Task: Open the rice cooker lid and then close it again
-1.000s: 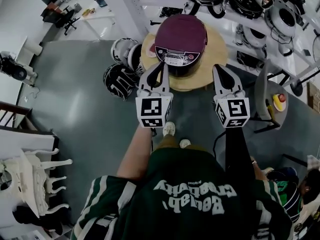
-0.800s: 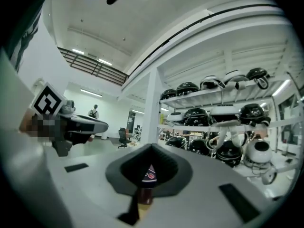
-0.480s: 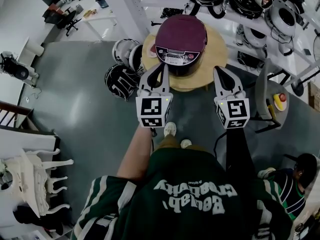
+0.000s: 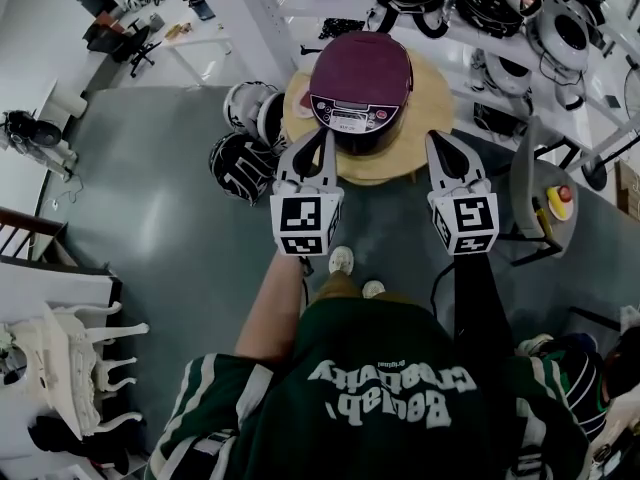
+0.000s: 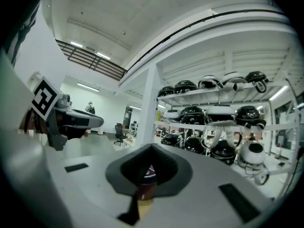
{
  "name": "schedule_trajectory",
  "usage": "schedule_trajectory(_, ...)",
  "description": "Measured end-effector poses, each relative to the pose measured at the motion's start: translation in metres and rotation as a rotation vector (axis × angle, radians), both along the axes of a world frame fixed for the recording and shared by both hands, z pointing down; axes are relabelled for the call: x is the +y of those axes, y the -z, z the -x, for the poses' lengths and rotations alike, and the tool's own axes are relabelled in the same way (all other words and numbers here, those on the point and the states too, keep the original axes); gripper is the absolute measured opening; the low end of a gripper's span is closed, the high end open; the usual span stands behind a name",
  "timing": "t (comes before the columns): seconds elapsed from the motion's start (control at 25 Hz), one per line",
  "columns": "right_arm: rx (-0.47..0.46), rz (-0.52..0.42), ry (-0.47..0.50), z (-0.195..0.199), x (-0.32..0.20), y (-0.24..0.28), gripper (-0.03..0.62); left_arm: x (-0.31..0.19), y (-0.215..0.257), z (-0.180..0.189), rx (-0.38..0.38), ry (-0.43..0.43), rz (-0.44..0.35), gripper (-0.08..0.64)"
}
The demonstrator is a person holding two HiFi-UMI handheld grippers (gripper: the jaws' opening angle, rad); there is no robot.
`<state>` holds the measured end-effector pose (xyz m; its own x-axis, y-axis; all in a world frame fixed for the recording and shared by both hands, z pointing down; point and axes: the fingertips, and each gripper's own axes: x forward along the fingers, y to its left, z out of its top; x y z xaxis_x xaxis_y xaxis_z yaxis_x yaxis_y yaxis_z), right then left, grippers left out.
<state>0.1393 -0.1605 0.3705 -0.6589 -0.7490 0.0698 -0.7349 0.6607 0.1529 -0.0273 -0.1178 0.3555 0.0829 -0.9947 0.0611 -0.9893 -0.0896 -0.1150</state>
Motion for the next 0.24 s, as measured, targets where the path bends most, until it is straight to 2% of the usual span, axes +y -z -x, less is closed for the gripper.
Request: schedule_trajectory(0.24,0.0,0.005,0.001,0.0032,0.0021,-0.0002,0.003,0.0021,-0.0007,0.005,0.0,0.012,0.005,0.0)
